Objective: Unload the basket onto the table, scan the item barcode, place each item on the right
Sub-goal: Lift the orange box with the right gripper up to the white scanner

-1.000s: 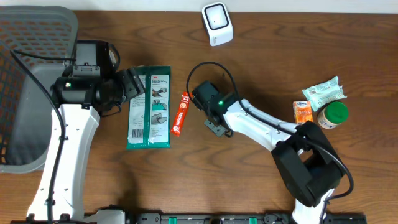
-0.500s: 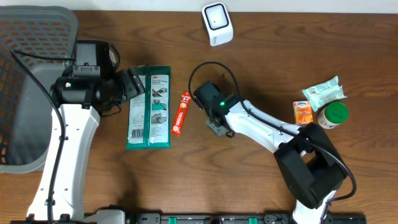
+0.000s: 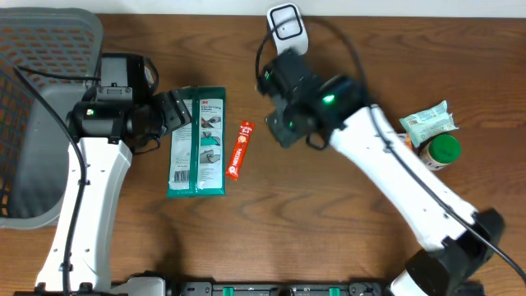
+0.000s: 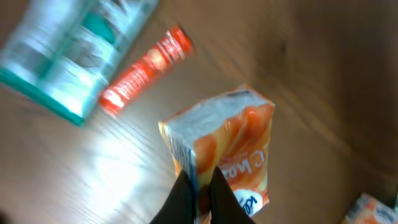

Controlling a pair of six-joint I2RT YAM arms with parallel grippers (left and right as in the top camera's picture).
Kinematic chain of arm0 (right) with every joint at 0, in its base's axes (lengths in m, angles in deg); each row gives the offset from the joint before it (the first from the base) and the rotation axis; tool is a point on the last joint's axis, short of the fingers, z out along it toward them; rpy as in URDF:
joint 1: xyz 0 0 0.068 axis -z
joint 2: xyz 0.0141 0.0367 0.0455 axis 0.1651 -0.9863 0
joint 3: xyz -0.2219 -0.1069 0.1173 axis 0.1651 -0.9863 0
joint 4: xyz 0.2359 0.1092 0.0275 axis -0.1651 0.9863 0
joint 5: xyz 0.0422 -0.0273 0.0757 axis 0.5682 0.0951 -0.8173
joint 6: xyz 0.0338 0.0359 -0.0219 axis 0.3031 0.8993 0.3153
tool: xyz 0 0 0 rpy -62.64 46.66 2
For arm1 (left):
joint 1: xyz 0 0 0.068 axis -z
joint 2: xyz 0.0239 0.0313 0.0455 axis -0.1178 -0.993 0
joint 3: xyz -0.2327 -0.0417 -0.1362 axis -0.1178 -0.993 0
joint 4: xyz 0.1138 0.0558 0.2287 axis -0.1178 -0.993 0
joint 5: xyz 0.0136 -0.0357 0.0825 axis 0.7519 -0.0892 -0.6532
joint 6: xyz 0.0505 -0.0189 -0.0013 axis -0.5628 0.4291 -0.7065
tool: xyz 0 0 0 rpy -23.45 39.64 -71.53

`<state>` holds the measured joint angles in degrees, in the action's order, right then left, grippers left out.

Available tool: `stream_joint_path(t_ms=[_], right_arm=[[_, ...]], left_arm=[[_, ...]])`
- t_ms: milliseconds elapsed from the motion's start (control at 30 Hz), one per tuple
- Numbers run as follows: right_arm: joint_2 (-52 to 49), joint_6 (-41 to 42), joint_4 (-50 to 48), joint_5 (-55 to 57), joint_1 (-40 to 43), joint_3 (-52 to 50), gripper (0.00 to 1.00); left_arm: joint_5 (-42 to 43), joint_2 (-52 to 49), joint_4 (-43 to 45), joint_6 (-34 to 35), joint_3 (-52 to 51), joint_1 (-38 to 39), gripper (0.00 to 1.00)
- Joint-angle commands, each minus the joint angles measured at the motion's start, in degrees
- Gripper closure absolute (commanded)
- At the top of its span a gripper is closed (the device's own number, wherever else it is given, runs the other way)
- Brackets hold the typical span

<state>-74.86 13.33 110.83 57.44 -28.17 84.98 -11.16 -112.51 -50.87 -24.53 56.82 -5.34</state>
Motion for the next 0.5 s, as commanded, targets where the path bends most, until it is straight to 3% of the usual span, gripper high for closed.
stream_joint_path(t_ms=[0,167,267,467], right_arm=[[0.3,3.8,3.8,-7.4,2.4,9.4,0.99],[-0.9,8.6,10.4,-7.7,5.4,24.6,0.99],[-2.1,10.0,11.7,-13.7,8.1,33.2,0.99],[-4.0,10.3,9.6,-22.4,12.9,34.0,0.99]], left_arm=[[-0.4,0.2,-0.2,-0.4,0.5,-0.2,0.20],[-0.4,0.2,-0.2,-0.4,0.5,-0.2,0.20],[-0.3,0.2,-0.2,-0.4,0.5,-0.2,0.20],[-0.4,0.2,-0.2,-0.4,0.5,-0.2,0.20]])
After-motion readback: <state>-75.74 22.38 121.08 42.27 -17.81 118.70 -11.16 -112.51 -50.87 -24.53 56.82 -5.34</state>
